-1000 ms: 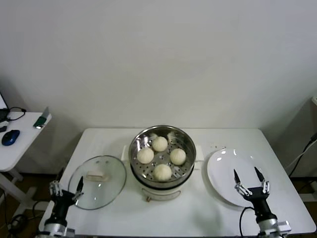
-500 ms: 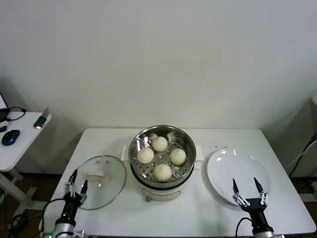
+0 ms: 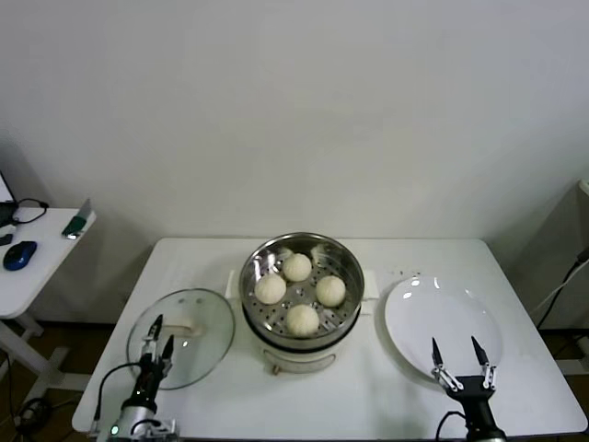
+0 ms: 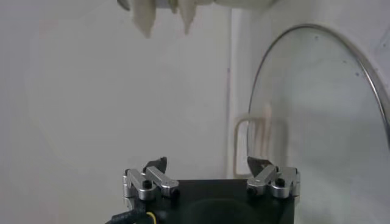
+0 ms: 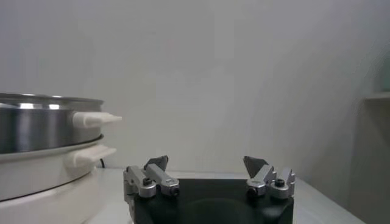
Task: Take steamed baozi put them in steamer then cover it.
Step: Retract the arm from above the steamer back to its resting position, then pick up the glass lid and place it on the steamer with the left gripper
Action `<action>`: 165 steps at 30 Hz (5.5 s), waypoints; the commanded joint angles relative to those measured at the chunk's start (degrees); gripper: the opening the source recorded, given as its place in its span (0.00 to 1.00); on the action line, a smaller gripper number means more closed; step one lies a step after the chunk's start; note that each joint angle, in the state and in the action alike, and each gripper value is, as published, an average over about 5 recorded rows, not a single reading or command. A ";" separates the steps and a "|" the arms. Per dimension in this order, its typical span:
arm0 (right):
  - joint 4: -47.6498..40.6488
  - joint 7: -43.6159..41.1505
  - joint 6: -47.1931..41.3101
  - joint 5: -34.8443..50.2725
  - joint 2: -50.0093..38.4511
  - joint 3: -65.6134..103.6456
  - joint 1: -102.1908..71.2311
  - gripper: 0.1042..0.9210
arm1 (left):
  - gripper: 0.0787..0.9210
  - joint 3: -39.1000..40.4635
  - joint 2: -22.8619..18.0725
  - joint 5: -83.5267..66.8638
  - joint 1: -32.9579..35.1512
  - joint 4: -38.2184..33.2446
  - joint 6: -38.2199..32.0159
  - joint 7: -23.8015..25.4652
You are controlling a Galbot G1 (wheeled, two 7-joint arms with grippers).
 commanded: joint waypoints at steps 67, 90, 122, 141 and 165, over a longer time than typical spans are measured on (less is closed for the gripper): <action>-1.55 5.27 -0.78 -7.23 2.12 0.57 0.07 0.88 | 0.07 7.05 14.42 -13.76 -8.45 -31.15 24.18 26.88; -5.97 6.20 2.32 -4.77 -0.17 -1.26 2.45 0.88 | 0.07 38.53 -10.97 15.90 -20.32 -27.98 35.68 40.48; -7.22 6.90 3.93 -3.63 -0.62 -1.55 2.37 0.88 | 0.07 38.84 -18.27 24.54 -16.56 -18.70 33.18 34.80; -7.14 6.60 4.47 -3.93 0.06 -1.80 1.89 0.88 | 0.07 37.30 -17.60 24.26 -17.51 -15.98 33.01 32.76; -7.04 6.34 5.00 -3.91 0.31 -1.95 1.32 0.88 | 0.07 37.40 -17.51 22.91 -17.50 -15.25 33.10 31.77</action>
